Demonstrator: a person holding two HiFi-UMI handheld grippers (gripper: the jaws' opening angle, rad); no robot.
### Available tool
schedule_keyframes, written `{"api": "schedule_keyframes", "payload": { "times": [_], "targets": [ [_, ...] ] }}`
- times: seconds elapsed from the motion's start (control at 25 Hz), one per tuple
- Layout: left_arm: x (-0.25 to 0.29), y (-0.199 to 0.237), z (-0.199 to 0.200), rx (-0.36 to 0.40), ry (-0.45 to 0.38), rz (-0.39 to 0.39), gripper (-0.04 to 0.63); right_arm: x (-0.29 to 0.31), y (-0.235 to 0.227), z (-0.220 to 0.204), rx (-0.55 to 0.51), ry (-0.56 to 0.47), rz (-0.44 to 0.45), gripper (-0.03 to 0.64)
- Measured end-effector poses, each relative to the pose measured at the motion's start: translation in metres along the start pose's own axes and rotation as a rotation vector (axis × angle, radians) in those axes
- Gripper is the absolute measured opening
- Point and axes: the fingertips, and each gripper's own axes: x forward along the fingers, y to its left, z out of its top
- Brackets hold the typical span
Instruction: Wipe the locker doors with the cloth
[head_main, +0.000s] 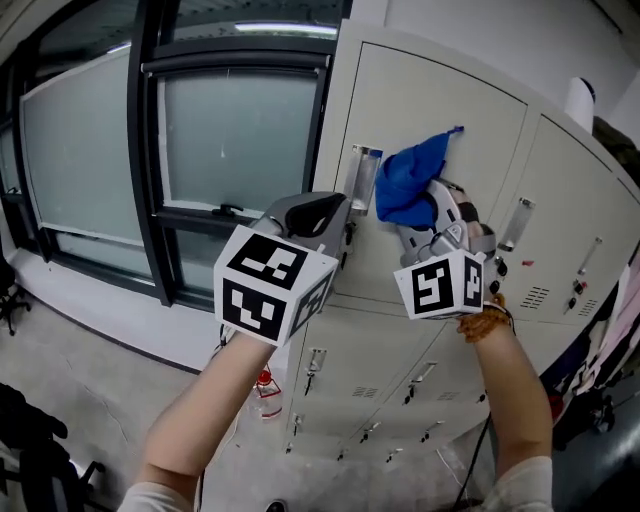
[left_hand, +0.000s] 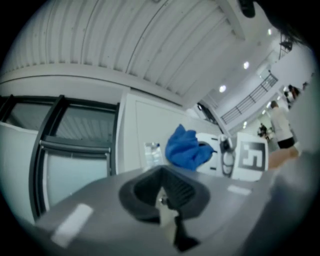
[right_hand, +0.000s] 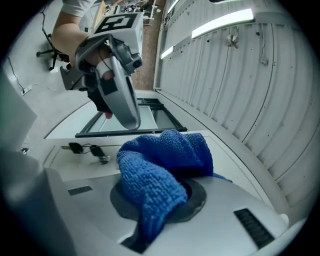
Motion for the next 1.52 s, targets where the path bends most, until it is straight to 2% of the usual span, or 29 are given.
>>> {"api": "schedule_keyframes", "payload": {
  "times": [0.44, 0.72, 0.92, 1.08, 1.28, 1.52],
  "targets": [
    [-0.006, 0.004, -0.065, -0.08, 0.043, 0.058, 0.005, -0.02, 0.125, -0.001, 0.055, -0.035, 0.094, 0.038],
    [-0.013, 0.007, -0.105, -0.088, 0.083, 0.086, 0.005, -0.027, 0.198, 0.004, -0.054, -0.048, 0.148, 0.038],
    [-0.009, 0.0, -0.111, -0.103, 0.082, 0.071, 0.003, -0.051, 0.228, -0.024, -0.162, 0.0, 0.21, 0.038],
    [-0.008, -0.004, -0.092, -0.093, 0.063, 0.063, 0.004, -0.065, 0.203, -0.045, -0.207, 0.056, 0.223, 0.038],
    [-0.001, -0.01, -0.05, -0.037, 0.002, 0.046, 0.004, -0.057, 0.124, -0.054, -0.223, 0.1, 0.166, 0.038],
    [0.018, -0.01, 0.003, 0.007, -0.045, 0.02, 0.003, -0.029, 0.038, -0.04, -0.207, 0.091, 0.089, 0.038]
  ]
}}
